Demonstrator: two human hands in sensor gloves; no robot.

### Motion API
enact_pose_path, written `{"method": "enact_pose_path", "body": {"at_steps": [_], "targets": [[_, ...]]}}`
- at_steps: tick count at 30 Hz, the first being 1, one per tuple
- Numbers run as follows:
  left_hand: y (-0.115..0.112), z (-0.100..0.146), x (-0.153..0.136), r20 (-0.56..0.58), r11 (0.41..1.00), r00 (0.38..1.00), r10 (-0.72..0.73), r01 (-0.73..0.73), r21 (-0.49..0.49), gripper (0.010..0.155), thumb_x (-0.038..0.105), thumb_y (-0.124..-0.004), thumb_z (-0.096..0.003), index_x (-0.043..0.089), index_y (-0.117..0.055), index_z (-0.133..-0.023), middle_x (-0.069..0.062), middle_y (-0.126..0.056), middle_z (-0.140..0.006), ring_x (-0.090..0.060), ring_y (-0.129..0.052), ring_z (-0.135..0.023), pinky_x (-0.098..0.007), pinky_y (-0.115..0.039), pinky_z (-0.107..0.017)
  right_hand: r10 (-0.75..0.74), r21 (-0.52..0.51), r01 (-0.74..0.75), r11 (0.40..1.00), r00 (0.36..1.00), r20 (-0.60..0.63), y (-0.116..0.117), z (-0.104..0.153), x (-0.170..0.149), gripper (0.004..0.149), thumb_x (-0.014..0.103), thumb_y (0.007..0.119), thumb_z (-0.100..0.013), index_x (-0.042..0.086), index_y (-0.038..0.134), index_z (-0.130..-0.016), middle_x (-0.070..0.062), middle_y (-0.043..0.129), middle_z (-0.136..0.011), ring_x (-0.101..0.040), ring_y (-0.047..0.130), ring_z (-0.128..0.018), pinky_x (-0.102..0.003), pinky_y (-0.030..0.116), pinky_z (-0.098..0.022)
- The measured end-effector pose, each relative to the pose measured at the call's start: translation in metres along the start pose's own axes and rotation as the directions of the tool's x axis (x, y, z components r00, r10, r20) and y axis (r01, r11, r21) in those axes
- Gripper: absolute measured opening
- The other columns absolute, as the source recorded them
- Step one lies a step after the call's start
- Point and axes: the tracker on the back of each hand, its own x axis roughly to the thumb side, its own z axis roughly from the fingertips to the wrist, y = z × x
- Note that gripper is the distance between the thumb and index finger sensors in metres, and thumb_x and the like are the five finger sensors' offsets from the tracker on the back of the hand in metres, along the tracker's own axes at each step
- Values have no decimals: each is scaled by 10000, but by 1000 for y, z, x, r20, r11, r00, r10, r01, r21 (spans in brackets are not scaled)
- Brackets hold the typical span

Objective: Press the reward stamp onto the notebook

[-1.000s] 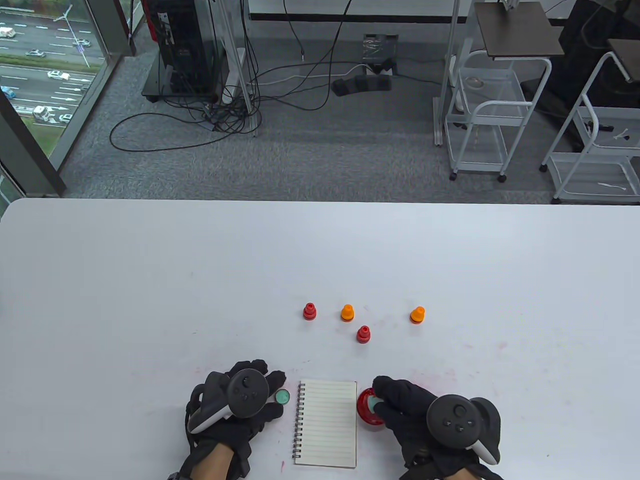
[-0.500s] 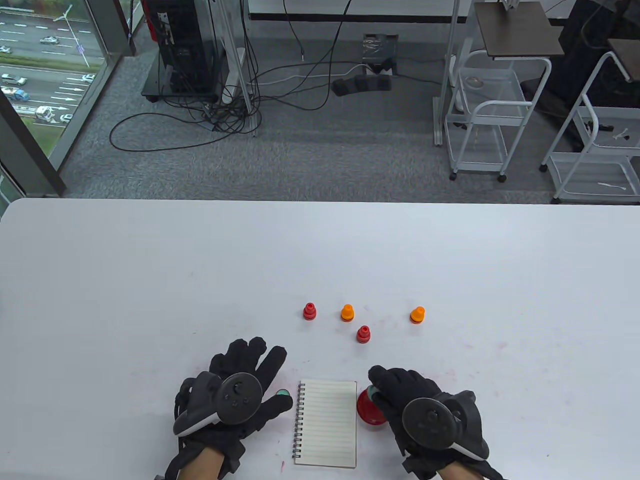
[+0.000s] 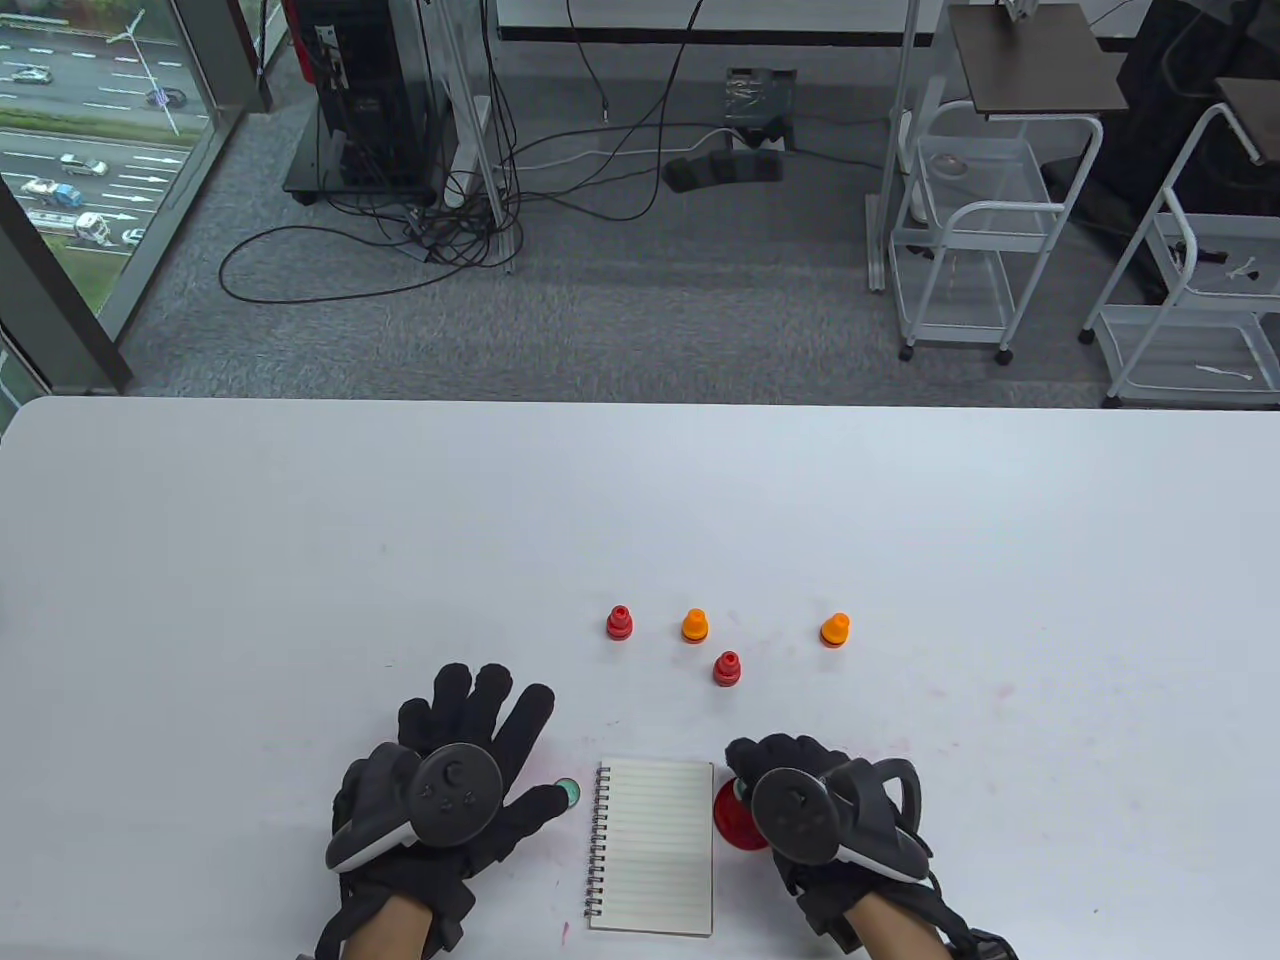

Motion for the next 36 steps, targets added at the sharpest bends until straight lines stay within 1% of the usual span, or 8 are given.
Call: {"method": "enact_pose_path", "body": {"at_steps": [3,6,7,9,23,26,31,36], "targets": [[0,1,-1,-10,1000,1000,10,-10,6,897,697,-577,-487,277,-292,-1227,-221,-213,-1266,-572,-225,-1111,-796,-316,-726,75,35,-76,996,997,28,7,-1,7,461,246,870,-376,184,818,-830,-113,948,-748,-277,980,-507,-393,878,-392],[0,2,-2,-18,1000,1000,22,-22,-3,893,693,-581,-489,270,-310,-1227,-218,-230,-1266,-572,-250,-1110,-791,-336,-728,189,113,-194,974,981,50,16,-2,15,441,255,853,-387,195,821,-823,-75,958,-735,-255,971,-524,-380,879,-406],[0,2,-3,-20,1000,999,29,-29,-1,891,691,-582,-488,267,-318,-1226,-220,-239,-1264,-572,-260,-1110,-787,-345,-730,203,86,-207,974,978,58,16,-2,18,440,256,851,-384,197,822,-819,-72,959,-730,-250,971,-523,-379,878,-407],[0,3,-3,-22,999,999,37,-38,-7,887,689,-582,-489,265,-327,-1225,-220,-251,-1263,-568,-267,-1110,-783,-351,-732,236,106,-241,965,970,53,17,-3,21,435,254,850,-380,197,828,-812,-68,964,-725,-245,974,-522,-377,879,-405],[-3,2,-6,-10,998,998,68,-68,10,875,674,-593,-490,270,-330,-1220,-217,-261,-1259,-562,-294,-1108,-770,-374,-736,208,113,-211,971,977,43,18,-5,20,430,242,842,-368,190,837,-795,-46,965,-716,-247,957,-545,-385,866,-426],[-2,3,-6,-11,998,998,66,-66,18,870,672,-595,-490,266,-346,-1218,-217,-272,-1257,-559,-302,-1108,-767,-380,-737,246,99,-252,963,967,64,19,-3,23,430,241,834,-368,191,833,-795,-42,959,-722,-250,947,-561,-390,855,-438],[0,4,-8,-15,997,997,72,-72,28,860,667,-597,-491,256,-382,-1215,-216,-286,-1256,-557,-316,-1107,-763,-391,-737,267,120,-274,954,961,67,18,-7,26,428,242,838,-359,192,842,-783,-38,969,-707,-244,954,-553,-385,860,-430],[0,5,-7,-6,995,997,83,-82,47,866,660,-597,-493,283,-305,-1216,-218,-242,-1252,-558,-299,-1104,-756,-382,-741,276,123,-281,952,959,60,17,-7,26,426,247,844,-354,195,851,-776,-39,978,-699,-236,966,-536,-373,871,-414]]}}
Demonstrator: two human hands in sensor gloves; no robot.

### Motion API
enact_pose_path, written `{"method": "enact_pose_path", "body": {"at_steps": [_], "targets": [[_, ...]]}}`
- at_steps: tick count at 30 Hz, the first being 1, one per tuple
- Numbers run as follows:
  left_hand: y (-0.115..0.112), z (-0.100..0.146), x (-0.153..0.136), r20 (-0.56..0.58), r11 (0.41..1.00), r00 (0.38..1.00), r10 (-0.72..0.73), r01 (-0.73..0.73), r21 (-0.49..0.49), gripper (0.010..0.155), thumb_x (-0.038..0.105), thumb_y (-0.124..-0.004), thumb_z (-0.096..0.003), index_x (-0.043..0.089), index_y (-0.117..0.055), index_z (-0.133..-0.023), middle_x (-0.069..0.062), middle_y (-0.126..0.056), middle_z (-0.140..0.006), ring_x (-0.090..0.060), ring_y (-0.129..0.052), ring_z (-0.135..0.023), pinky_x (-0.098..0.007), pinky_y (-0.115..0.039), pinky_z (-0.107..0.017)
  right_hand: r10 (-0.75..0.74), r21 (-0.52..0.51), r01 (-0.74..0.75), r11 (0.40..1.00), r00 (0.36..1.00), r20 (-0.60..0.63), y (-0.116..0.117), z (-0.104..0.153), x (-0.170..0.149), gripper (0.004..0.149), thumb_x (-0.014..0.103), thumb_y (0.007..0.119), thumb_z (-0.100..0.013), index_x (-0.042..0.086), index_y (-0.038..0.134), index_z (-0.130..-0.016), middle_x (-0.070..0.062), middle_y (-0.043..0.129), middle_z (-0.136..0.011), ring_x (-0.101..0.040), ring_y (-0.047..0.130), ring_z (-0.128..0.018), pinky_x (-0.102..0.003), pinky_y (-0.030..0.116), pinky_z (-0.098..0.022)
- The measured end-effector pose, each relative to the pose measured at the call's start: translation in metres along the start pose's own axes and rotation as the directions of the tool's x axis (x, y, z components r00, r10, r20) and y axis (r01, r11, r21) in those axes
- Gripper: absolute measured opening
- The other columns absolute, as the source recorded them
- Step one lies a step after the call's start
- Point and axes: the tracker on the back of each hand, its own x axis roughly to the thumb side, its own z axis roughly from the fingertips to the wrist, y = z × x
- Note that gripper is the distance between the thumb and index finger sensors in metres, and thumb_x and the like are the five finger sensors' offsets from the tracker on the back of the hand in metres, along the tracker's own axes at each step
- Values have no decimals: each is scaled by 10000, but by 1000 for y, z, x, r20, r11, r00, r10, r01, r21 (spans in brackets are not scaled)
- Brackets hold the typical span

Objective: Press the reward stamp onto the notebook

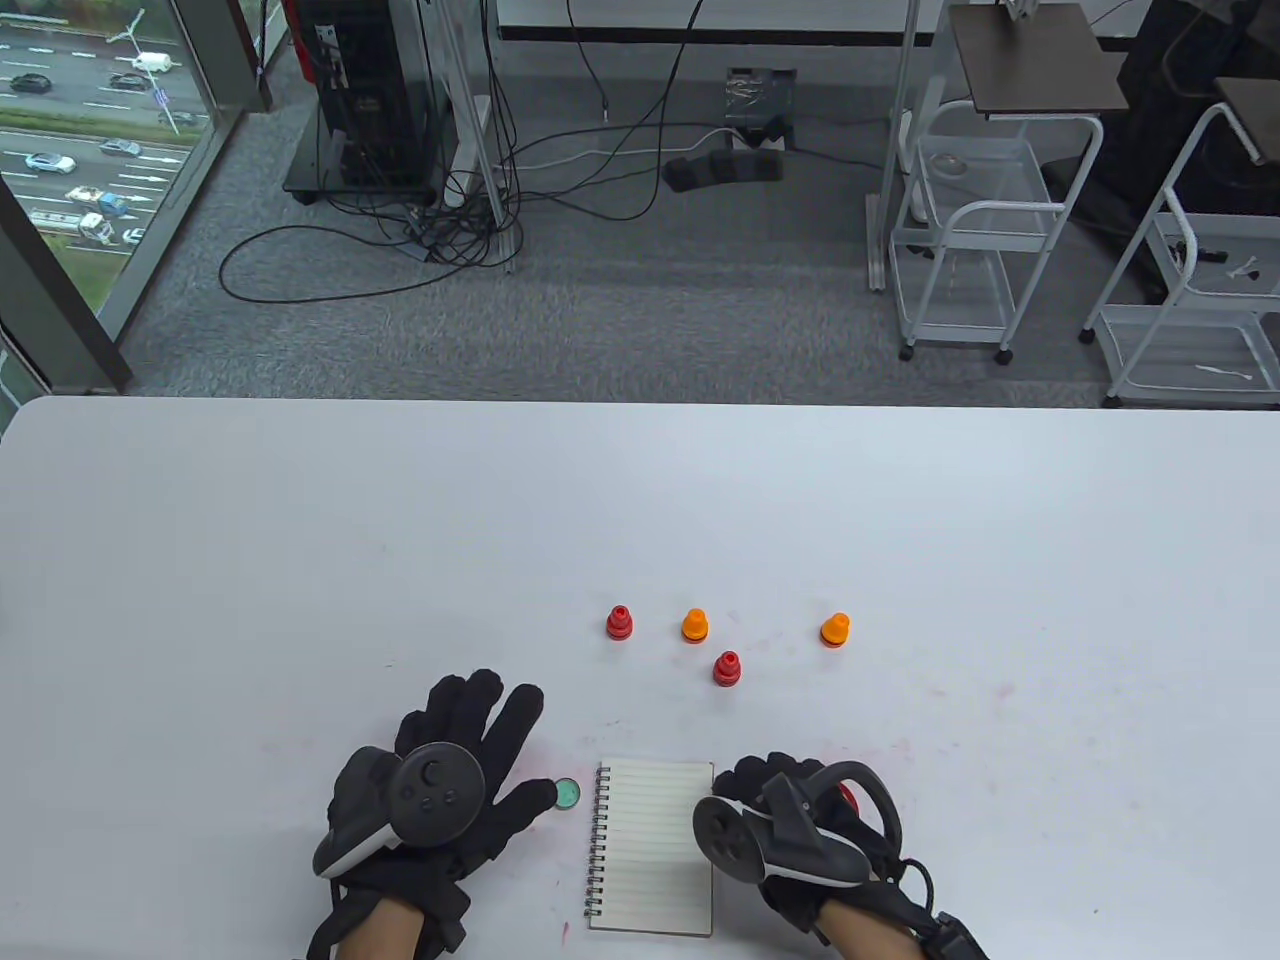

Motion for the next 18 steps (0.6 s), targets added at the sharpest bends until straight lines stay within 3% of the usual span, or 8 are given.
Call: {"method": "enact_pose_path", "body": {"at_steps": [18], "targets": [[1,-4,2,22,1000,1000,-9,8,8,843,652,-604,-495,264,-389,-1212,-220,-292,-1252,-554,-333,-1105,-753,-399,-740,-68,-45,67,997,998,-15,1,1,-7,416,243,834,-342,199,877,-754,-37,993,-672,-239,968,-509,-364,870,-396]]}}
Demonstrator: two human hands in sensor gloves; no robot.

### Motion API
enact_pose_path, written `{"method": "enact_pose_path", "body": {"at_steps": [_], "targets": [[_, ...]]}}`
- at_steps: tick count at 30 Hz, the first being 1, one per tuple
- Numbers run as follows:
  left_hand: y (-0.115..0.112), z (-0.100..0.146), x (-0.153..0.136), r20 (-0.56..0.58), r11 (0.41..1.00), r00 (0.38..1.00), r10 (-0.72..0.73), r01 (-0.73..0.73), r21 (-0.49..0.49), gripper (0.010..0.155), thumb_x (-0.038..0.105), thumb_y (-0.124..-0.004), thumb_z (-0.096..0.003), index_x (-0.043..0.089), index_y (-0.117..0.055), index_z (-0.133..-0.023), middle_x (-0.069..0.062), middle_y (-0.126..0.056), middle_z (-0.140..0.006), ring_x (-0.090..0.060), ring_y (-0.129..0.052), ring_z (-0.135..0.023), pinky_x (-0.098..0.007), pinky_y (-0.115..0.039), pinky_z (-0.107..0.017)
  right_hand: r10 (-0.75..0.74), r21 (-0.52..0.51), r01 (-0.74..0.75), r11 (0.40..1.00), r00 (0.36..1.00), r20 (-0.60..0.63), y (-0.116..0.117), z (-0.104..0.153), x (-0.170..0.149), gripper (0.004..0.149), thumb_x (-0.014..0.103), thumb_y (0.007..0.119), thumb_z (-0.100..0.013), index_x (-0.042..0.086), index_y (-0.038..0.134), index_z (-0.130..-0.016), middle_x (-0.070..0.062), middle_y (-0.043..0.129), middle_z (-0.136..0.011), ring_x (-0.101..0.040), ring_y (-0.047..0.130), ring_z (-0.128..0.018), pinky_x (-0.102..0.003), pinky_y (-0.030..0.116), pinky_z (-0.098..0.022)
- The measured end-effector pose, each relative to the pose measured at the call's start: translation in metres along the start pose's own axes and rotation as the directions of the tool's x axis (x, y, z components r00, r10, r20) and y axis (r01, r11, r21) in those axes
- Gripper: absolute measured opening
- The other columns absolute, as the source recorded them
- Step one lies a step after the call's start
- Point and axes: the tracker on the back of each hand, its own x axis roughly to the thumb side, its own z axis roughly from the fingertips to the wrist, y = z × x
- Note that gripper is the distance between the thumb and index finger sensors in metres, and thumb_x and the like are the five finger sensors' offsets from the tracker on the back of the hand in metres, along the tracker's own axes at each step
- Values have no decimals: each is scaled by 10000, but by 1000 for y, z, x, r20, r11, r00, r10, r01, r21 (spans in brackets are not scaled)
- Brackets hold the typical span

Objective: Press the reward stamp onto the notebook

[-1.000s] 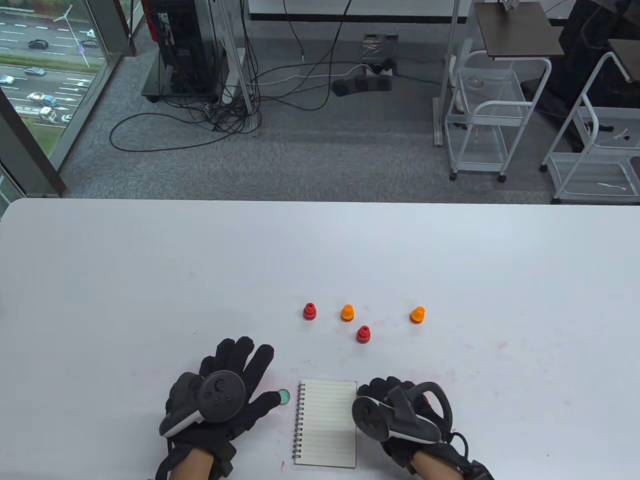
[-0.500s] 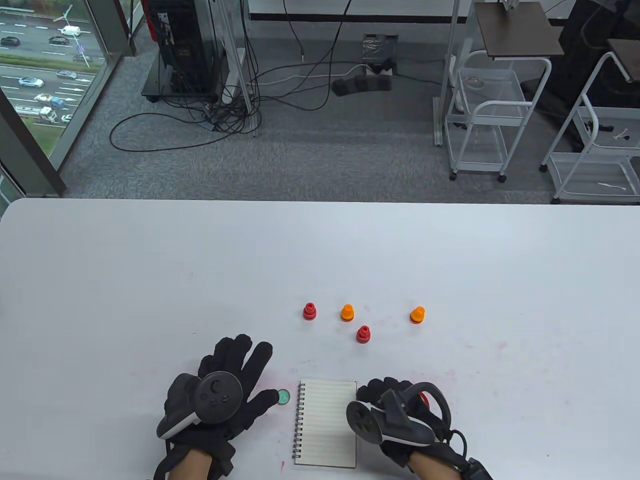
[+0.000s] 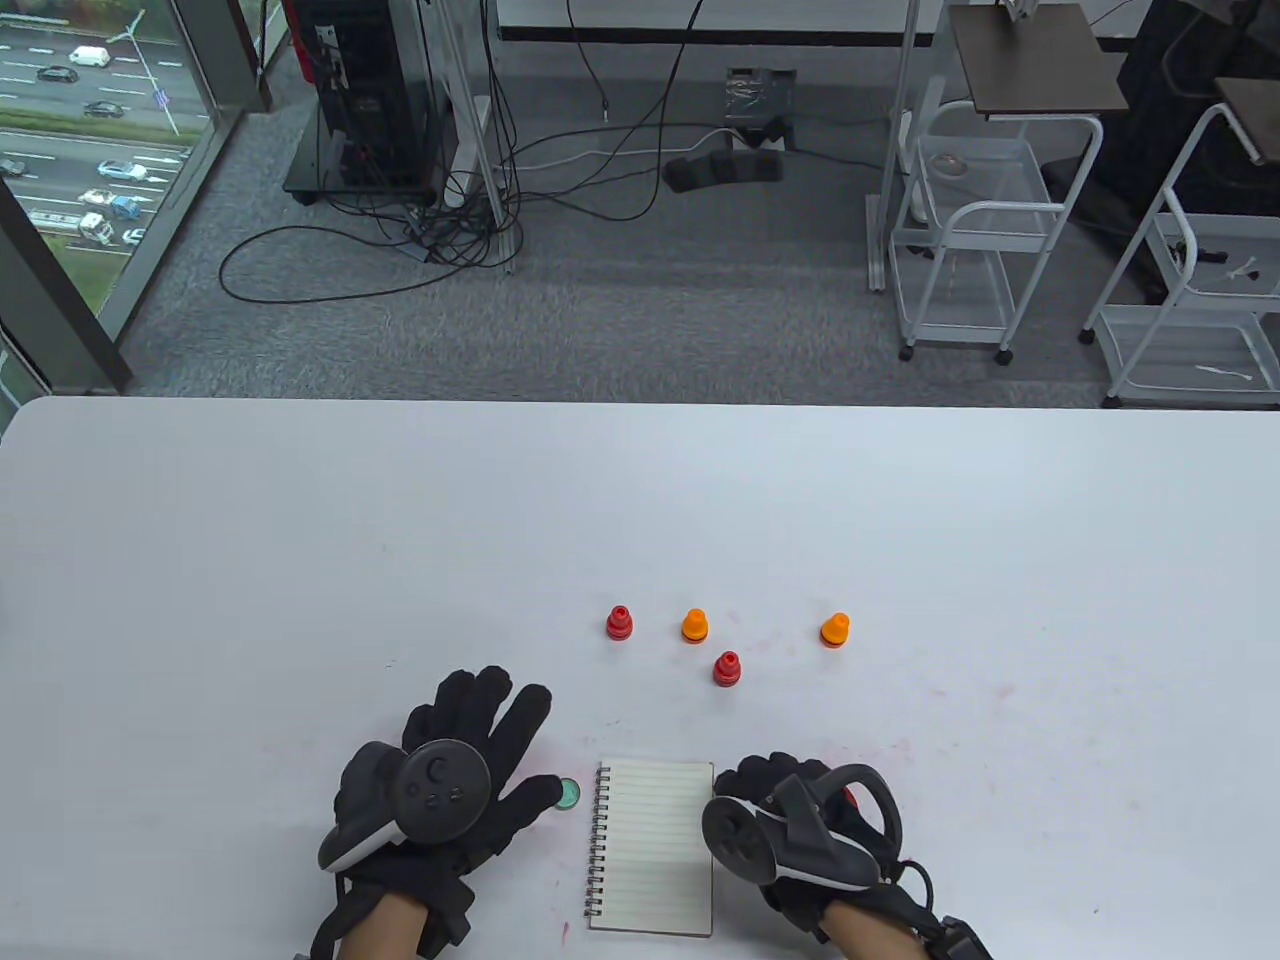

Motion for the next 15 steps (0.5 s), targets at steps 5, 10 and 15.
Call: {"method": "enact_pose_path", "body": {"at_steps": [5,10,15], "targets": [[2,3,0,-10,1000,1000,2,-2,-1,827,648,-607,-496,273,-418,-1209,-223,-294,-1252,-557,-330,-1103,-760,-391,-735,-11,-2,10,1000,999,-30,-1,4,-6,422,266,821,-381,238,857,-800,-4,980,-737,-248,954,-548,-369,862,-412],[4,5,2,-4,1000,1000,-4,4,12,827,647,-607,-498,266,-422,-1208,-223,-295,-1251,-558,-331,-1101,-760,-391,-735,-82,-60,78,995,994,-66,-9,14,-13,445,262,814,-402,231,819,-846,-64,941,-795,-263,947,-553,-376,854,-411],[4,5,2,-3,1000,1000,-4,4,9,825,647,-608,-496,265,-432,-1206,-215,-302,-1252,-553,-339,-1103,-758,-395,-735,-130,-103,123,987,990,-59,-19,14,-13,463,267,825,-397,225,806,-858,-76,940,-792,-259,948,-549,-374,856,-404]]}}
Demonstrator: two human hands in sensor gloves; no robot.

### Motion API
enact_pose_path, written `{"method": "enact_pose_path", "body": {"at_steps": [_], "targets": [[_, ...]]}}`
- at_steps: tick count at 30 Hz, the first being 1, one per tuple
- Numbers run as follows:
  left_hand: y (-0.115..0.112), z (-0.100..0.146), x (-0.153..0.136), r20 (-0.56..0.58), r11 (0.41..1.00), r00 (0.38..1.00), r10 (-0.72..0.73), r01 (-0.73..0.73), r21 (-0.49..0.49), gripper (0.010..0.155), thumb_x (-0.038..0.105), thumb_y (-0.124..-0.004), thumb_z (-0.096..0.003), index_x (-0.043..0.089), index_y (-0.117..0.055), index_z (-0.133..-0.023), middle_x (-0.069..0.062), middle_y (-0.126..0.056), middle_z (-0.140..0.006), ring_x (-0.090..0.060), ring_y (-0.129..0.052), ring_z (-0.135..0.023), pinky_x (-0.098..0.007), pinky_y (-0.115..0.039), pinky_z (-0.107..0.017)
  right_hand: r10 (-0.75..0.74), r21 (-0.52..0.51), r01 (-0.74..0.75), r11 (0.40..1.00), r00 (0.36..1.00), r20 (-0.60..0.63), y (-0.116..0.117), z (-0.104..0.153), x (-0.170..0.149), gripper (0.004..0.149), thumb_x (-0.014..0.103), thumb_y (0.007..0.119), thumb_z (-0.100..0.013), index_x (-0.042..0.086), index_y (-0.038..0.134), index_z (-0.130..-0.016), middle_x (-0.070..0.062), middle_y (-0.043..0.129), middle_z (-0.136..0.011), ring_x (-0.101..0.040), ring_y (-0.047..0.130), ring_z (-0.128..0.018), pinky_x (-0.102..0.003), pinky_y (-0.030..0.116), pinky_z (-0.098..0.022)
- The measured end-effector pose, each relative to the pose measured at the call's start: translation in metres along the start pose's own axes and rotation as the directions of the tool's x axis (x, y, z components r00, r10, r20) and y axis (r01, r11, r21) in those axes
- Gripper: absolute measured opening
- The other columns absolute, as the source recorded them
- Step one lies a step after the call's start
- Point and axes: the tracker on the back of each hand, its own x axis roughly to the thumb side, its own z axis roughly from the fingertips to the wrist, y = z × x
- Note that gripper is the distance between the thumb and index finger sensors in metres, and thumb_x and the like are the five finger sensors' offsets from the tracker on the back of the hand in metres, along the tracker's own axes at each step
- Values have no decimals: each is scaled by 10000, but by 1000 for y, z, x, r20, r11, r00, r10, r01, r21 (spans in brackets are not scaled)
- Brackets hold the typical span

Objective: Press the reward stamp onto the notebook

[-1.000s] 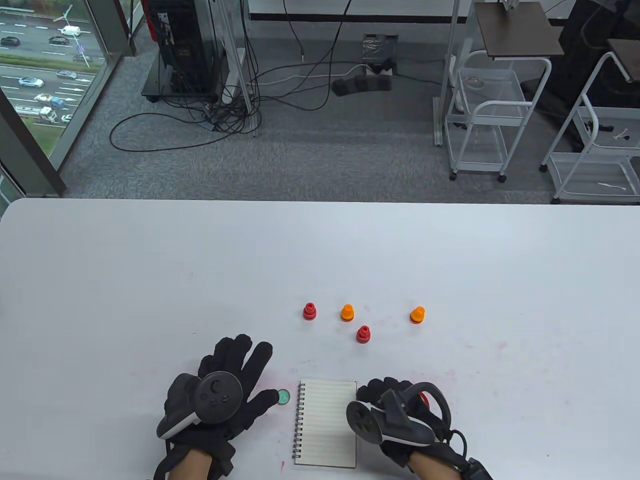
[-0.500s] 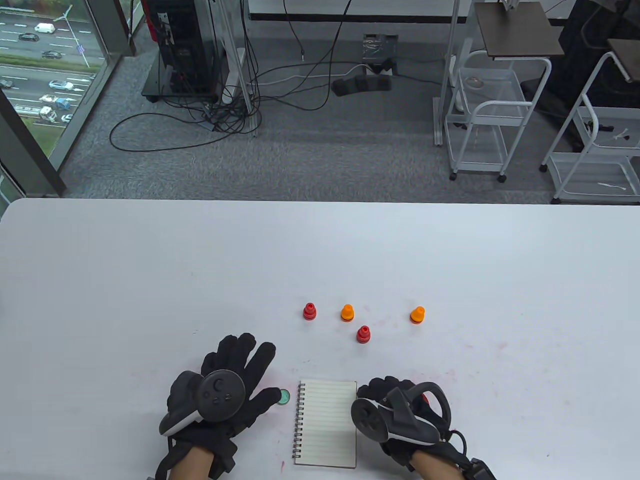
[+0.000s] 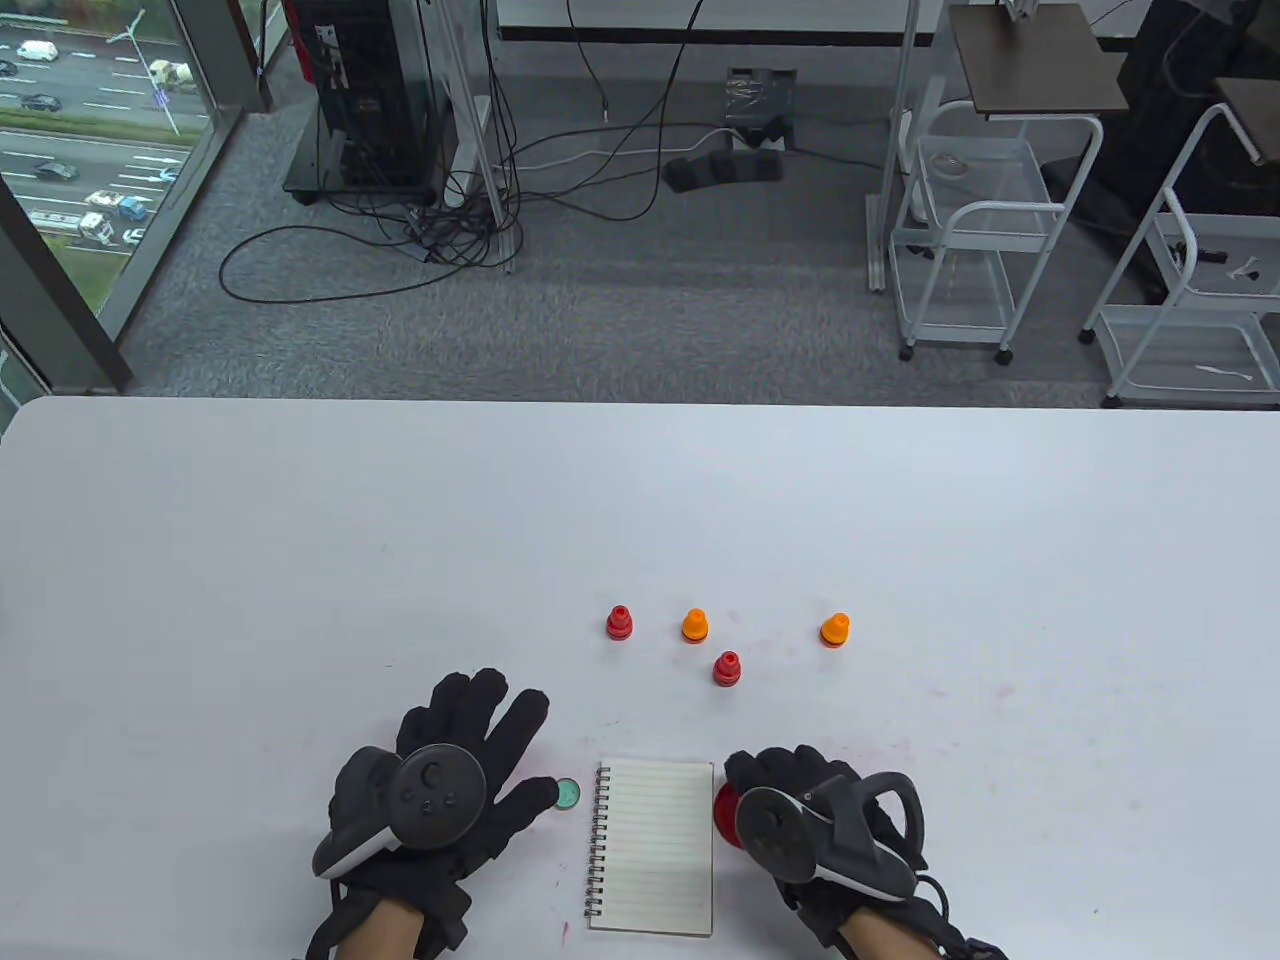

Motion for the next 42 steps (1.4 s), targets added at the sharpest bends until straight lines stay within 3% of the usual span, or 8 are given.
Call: {"method": "enact_pose_path", "body": {"at_steps": [5,9,20,36,42], "targets": [[1,1,0,7,1000,1000,7,-7,15,824,645,-610,-496,260,-441,-1205,-217,-310,-1251,-553,-348,-1103,-758,-402,-735,-17,-30,18,999,999,44,-4,-12,16,511,275,828,-394,192,745,-892,-80,922,-791,-248,949,-543,-367,859,-397],[4,2,2,50,993,999,16,-22,118,792,623,-630,-492,233,-538,-1175,-219,-389,-1235,-534,-428,-1095,-735,-458,-735,1,-28,2,1000,995,102,-2,-24,34,497,277,834,-388,201,756,-873,-80,923,-788,-244,953,-537,-364,863,-394],[9,4,2,45,995,999,23,-27,100,791,628,-625,-494,232,-549,-1174,-222,-385,-1239,-539,-426,-1096,-742,-453,-734,7,-6,-6,1000,983,182,9,-53,68,487,278,839,-386,210,771,-863,-76,929,-789,-245,953,-536,-362,865,-391],[9,5,2,38,997,999,24,-27,78,788,626,-624,-496,221,-563,-1170,-212,-399,-1239,-541,-441,-1093,-739,-461,-733,26,55,-37,998,982,188,29,-71,78,483,268,834,-388,215,763,-863,-78,913,-804,-244,946,-546,-361,860,-395],[8,4,2,29,998,999,25,-27,64,786,625,-623,-497,220,-571,-1168,-224,-404,-1236,-539,-444,-1094,-739,-464,-733,45,27,-51,998,982,184,29,-74,84,455,250,861,-329,226,829,-782,-80,954,-732,-221,975,-483,-339,885,-359]]}}
